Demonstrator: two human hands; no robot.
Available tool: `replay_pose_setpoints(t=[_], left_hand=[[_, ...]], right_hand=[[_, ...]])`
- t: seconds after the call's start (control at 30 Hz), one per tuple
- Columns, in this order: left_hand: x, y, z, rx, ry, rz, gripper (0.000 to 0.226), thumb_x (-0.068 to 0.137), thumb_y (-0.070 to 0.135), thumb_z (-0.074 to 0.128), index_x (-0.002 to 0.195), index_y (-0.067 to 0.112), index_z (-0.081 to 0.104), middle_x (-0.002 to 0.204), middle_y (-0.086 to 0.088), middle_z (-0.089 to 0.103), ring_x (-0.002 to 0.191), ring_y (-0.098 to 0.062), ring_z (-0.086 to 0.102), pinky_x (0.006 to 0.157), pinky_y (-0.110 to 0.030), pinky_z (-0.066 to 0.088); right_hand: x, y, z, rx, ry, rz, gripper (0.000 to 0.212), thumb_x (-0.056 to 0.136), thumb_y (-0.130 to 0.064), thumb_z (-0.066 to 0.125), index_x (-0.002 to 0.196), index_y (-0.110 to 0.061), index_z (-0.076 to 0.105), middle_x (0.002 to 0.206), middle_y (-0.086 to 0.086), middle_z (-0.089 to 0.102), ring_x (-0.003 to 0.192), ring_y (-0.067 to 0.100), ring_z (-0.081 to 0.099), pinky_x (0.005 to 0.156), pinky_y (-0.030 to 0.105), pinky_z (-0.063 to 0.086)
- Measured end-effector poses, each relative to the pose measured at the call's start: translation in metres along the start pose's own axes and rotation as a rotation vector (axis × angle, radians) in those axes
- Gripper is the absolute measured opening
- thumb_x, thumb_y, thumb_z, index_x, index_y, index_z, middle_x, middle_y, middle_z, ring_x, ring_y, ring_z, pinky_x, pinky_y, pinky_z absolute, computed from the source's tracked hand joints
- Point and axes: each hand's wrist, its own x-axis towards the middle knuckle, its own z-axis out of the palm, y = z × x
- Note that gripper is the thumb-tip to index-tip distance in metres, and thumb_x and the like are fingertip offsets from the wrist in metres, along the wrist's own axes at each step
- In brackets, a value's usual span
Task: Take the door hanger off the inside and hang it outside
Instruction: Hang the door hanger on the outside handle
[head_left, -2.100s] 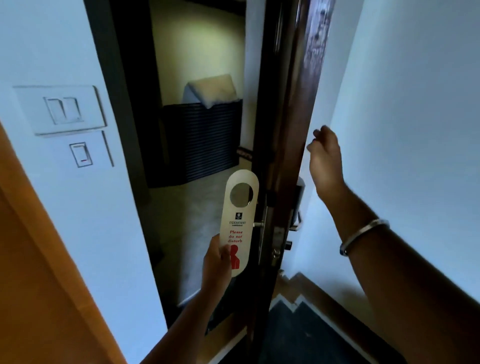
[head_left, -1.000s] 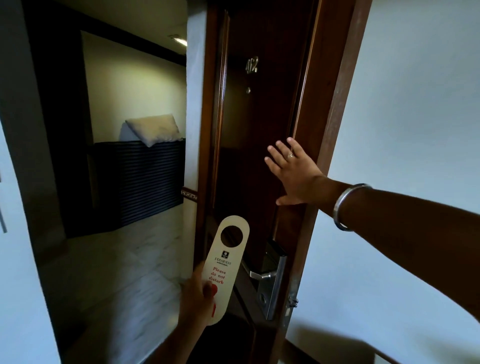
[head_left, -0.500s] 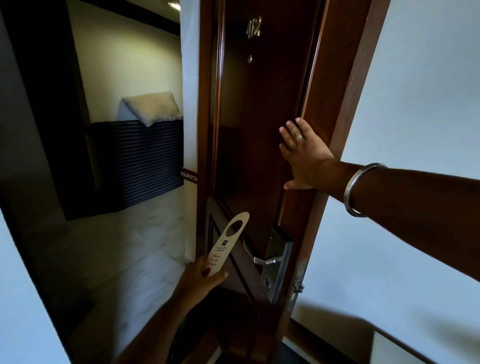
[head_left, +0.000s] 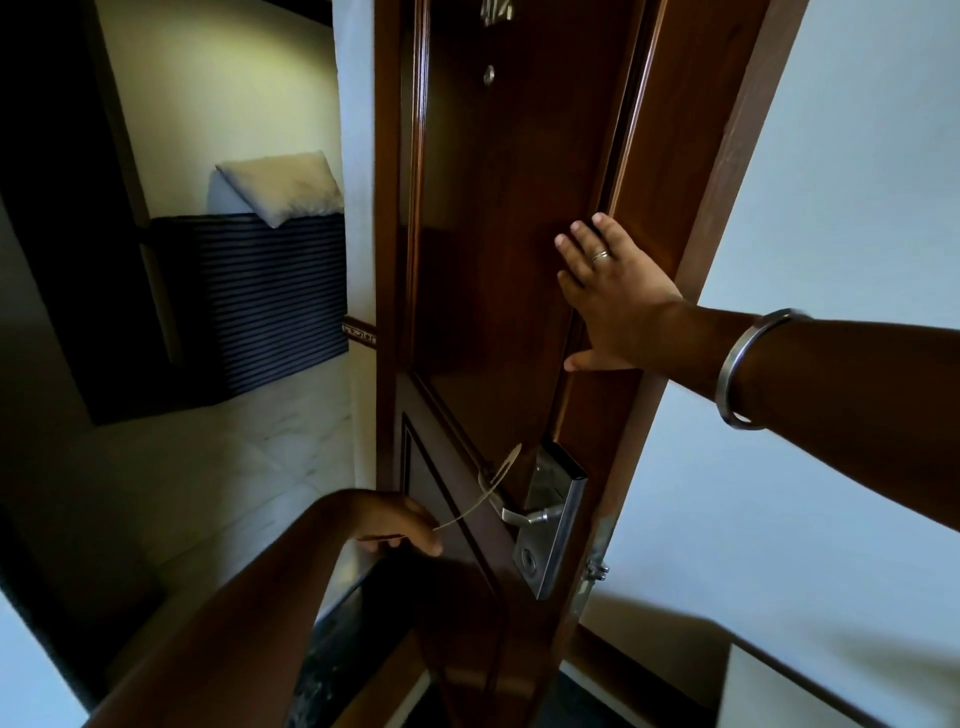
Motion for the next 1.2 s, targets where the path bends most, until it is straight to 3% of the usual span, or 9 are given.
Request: replay_pose_setpoints(t=[0.17,0.27,0.4,0.47,0.83,0.9,1.03,1.1,1.2], left_hand=[[0.001,0.008,0.037,0.066,-0.069,0.053,0.098,0.053,0.057,0.084,0.141,0.039,0.045,0.144,0.006,0.047,0.126,-0.013,0.044,0.104,-0.031,0.041],[0.010,0.003,0.081,-0.085,0.031,0.141,0.119,0.051,0.056,0.088,0.151,0.035,0.026,0.157,0.005,0.033,0.137,-0.016,0.035,0.110,-0.039,0.039],[0.044,0.003,0.142,-0.176,0.450,0.150,0.128,0.048,0.064,0.085,0.151,0.041,0.013,0.155,0.001,0.026,0.142,-0.030,0.030,0.107,-0.054,0.043],[0.065,0.007,0.165,-0.210,0.544,0.133,0.126,0.046,0.066,0.083,0.148,0.044,0.011,0.152,0.000,0.028,0.140,-0.029,0.032,0.105,-0.055,0.045],[0.135,0.033,0.209,-0.152,0.683,0.145,0.127,0.042,0.073,0.077,0.145,0.032,0.015,0.143,-0.007,0.040,0.128,-0.031,0.046,0.096,-0.055,0.052],[0.139,0.032,0.207,-0.102,0.692,0.156,0.137,0.036,0.077,0.076,0.147,0.035,0.009,0.146,-0.008,0.036,0.131,-0.033,0.044,0.096,-0.057,0.051],[0.146,0.021,0.199,-0.017,0.730,0.175,0.158,0.026,0.096,0.063,0.152,0.035,-0.011,0.164,-0.009,0.009,0.146,-0.036,0.024,0.108,-0.059,0.041],[0.144,0.021,0.190,-0.054,0.865,0.186,0.145,0.040,0.100,0.052,0.154,0.030,-0.004,0.164,-0.008,0.015,0.146,-0.031,0.027,0.110,-0.053,0.039],[0.134,0.030,0.160,0.018,1.140,0.397,0.100,0.071,0.085,0.051,0.145,0.021,0.032,0.144,-0.005,0.043,0.129,-0.019,0.045,0.102,-0.035,0.043]], right_hand=[[-0.001,0.002,0.002,-0.013,0.011,-0.005,0.113,0.074,-0.091,0.010,0.159,-0.017,0.010,0.167,0.019,-0.003,0.153,0.040,-0.006,0.119,0.058,-0.010],[-0.002,0.002,0.004,-0.024,0.021,-0.016,0.113,0.073,-0.091,0.008,0.159,-0.018,0.012,0.167,0.019,-0.002,0.153,0.039,-0.004,0.119,0.057,-0.009],[-0.001,0.003,0.008,-0.036,0.033,-0.022,0.115,0.072,-0.092,0.008,0.159,-0.017,0.013,0.167,0.019,0.001,0.153,0.039,0.000,0.120,0.057,-0.006],[0.000,0.003,0.011,-0.049,0.031,-0.032,0.115,0.072,-0.092,0.008,0.159,-0.016,0.013,0.167,0.019,0.002,0.153,0.039,0.001,0.121,0.057,-0.004],[0.000,0.005,0.023,-0.082,0.029,-0.033,0.114,0.073,-0.091,0.007,0.159,-0.017,0.010,0.167,0.019,0.001,0.153,0.040,0.001,0.121,0.058,-0.004],[-0.001,0.005,0.026,-0.081,0.036,-0.032,0.112,0.074,-0.090,0.008,0.159,-0.017,0.011,0.167,0.019,0.002,0.153,0.040,0.001,0.121,0.058,-0.004],[-0.002,0.005,0.028,-0.074,0.043,-0.026,0.112,0.074,-0.090,0.010,0.159,-0.016,0.010,0.167,0.019,0.003,0.153,0.040,0.001,0.121,0.058,-0.004],[-0.003,0.005,0.030,-0.079,0.040,-0.023,0.113,0.074,-0.091,0.010,0.159,-0.015,0.010,0.167,0.020,0.003,0.153,0.040,0.001,0.121,0.058,-0.004],[-0.005,0.002,0.029,-0.072,0.019,-0.037,0.114,0.074,-0.091,0.010,0.159,-0.015,0.009,0.167,0.019,0.003,0.153,0.040,0.000,0.120,0.058,-0.005]])
